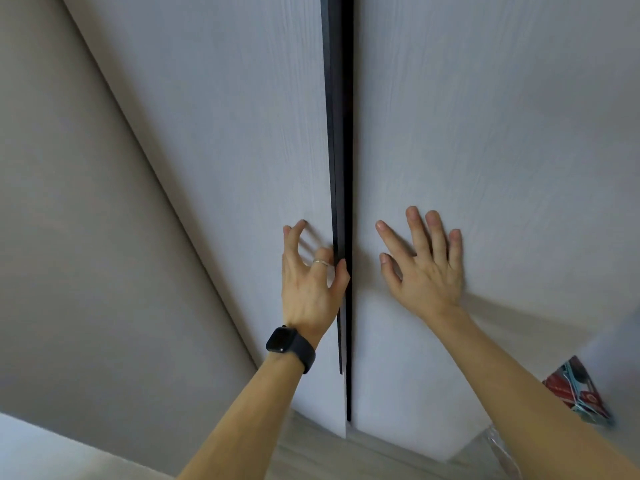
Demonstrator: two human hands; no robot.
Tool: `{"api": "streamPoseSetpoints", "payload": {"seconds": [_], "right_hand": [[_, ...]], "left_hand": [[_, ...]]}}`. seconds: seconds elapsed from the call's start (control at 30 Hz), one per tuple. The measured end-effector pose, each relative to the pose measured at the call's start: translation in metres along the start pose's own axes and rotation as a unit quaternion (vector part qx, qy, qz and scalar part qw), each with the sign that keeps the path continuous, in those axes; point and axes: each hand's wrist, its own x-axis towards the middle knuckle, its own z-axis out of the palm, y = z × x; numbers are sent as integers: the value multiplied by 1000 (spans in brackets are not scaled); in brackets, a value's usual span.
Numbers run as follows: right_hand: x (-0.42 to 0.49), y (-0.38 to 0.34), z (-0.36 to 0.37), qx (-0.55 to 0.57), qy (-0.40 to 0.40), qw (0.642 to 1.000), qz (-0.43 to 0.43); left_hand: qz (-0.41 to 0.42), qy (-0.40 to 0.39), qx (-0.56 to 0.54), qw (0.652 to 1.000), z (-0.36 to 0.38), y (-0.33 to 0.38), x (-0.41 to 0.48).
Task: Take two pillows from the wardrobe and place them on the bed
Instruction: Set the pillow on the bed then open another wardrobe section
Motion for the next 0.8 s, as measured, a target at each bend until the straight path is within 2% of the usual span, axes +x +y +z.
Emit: {"api": "streamPoseSetpoints", "payload": {"seconds": [0.1, 0.2, 0.23, 0.27, 0.33, 0.37, 0.43, 0.47, 0.5, 0.63, 0.8], "right_hand": [[4, -4, -18, 49, -41, 998, 16], [0, -23, -48, 219, -71, 972, 52], [-5, -31, -58, 309, -90, 943, 87], [-11, -42, -70, 411, -127, 892, 139], [-18, -65, -92, 558, -243, 761, 225], [-20, -76, -99, 597, -291, 708, 240], [-22, -95, -109, 651, -341, 634, 241], [-22, -104, -113, 665, -349, 615, 240], [-21, -111, -118, 670, -345, 611, 242], [-25, -138, -130, 663, -318, 638, 229], [-27, -169, -140, 679, -324, 634, 178]], "left_hand": [[24, 1, -11, 1000, -19, -4, -13], [7, -12, 5, 1000, -42, -3, -27], [-3, -15, 18, 1000, -50, -2, -32], [-11, -18, 31, 999, -57, -2, -38], [-22, -20, 53, 998, -69, -1, -49], [-30, -28, 60, 997, -76, -1, -53], [-45, -51, 62, 996, -89, -2, -62], [-49, -62, 61, 995, -95, -3, -67], [-51, -71, 65, 994, -102, -4, -70], [-68, -84, 94, 990, -132, -5, -86], [-133, -18, 83, 987, -168, -15, -118]]}}
